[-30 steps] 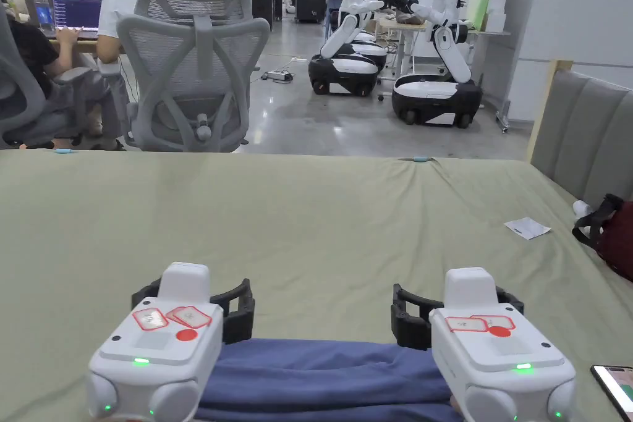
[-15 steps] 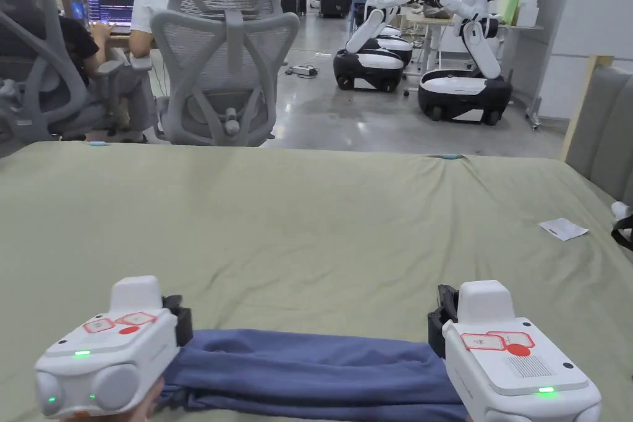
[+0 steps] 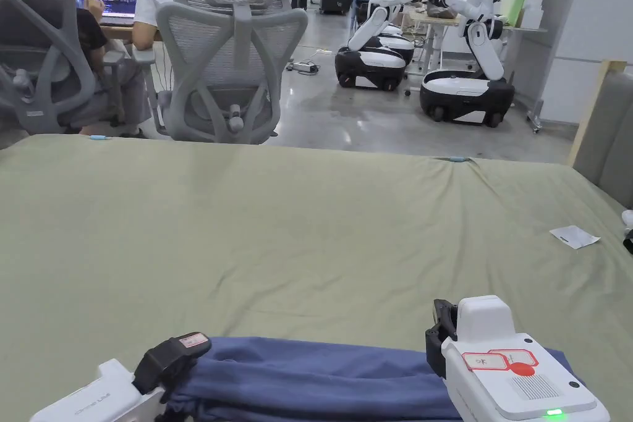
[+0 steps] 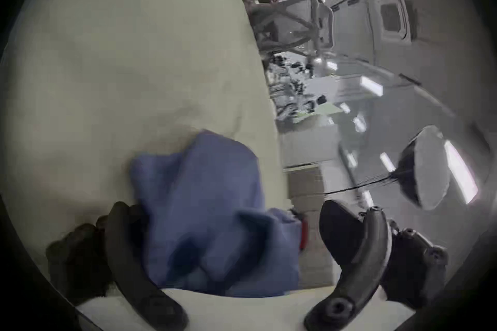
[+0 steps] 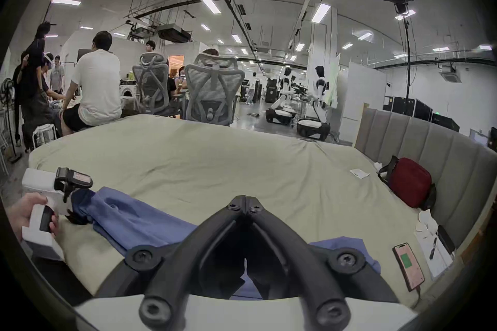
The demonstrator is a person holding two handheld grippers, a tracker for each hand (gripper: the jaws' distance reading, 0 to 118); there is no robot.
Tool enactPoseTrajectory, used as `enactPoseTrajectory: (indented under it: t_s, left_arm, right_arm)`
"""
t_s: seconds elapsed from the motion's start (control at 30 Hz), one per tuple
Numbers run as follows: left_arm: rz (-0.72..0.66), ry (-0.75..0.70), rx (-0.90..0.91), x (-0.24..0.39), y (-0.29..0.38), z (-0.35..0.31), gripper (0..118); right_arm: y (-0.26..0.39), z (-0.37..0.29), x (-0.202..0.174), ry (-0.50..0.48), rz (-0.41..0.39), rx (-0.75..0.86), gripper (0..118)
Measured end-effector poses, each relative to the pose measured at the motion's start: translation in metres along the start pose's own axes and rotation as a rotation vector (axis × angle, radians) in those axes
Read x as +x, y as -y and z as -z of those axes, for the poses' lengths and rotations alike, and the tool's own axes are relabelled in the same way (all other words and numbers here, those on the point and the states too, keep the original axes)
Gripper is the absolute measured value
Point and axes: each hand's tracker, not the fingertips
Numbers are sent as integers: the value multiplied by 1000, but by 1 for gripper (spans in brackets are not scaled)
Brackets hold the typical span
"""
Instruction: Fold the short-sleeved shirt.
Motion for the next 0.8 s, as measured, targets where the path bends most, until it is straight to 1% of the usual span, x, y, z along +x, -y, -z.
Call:
enactPoseTrajectory:
  t_s: [0.03,0.07,0.1,0.13,0.17,0.2,0.23,0.27,0.4,0.47,0.5,0.53,0.57,0.6,0.67,0.73,0.8]
  left_arm:
    - [-41,30,-24,-1,2,13,97]
    - [-66,6,-37,-3,4,23,84]
    - [-76,-29,-33,-6,7,29,51]
    - [-42,-127,-6,-5,8,34,18]
    - [13,-215,29,-1,8,35,14]
    - [46,-229,54,2,5,32,13]
    - [63,-178,60,4,5,26,13]
    - [87,-188,86,11,0,21,13]
    - [261,-279,243,33,-34,-3,13]
    - [353,-336,269,44,-58,-17,13]
    - [426,-375,278,55,-56,-26,13]
    - [534,-437,289,66,-59,-31,13]
    - [683,-513,298,81,-54,-33,13]
    - [769,-544,288,91,-49,-32,13]
    - [969,-563,254,116,-25,-25,13]
    - [1217,-605,221,137,14,-4,13]
    - [1400,-634,146,145,48,23,12]
  right_arm:
    - [-1,-1,2,3,3,0,0]
    - [-1,0,3,7,3,0,0]
    - [-2,0,4,15,-1,-1,0]
    - [-1,-2,4,20,-4,-2,0]
    - [-1,-2,5,23,-4,-3,0]
    - [-1,-2,6,25,-5,-6,0]
    - [-1,-1,6,27,-7,-9,0]
    - [-1,-1,4,27,-12,-13,0]
    - [0,5,-2,20,-25,-24,0]
    - [1,8,-7,14,-28,-27,0]
    - [1,9,-9,11,-30,-29,0]
    - [1,9,-12,4,-31,-33,0]
    - [2,10,-14,-1,-31,-34,0]
    - [3,11,-15,-4,-32,-33,0]
    - [4,12,-17,-12,-31,-35,0]
    - [4,13,-17,-19,-25,-35,0]
    - [5,11,-17,-27,-19,-35,0]
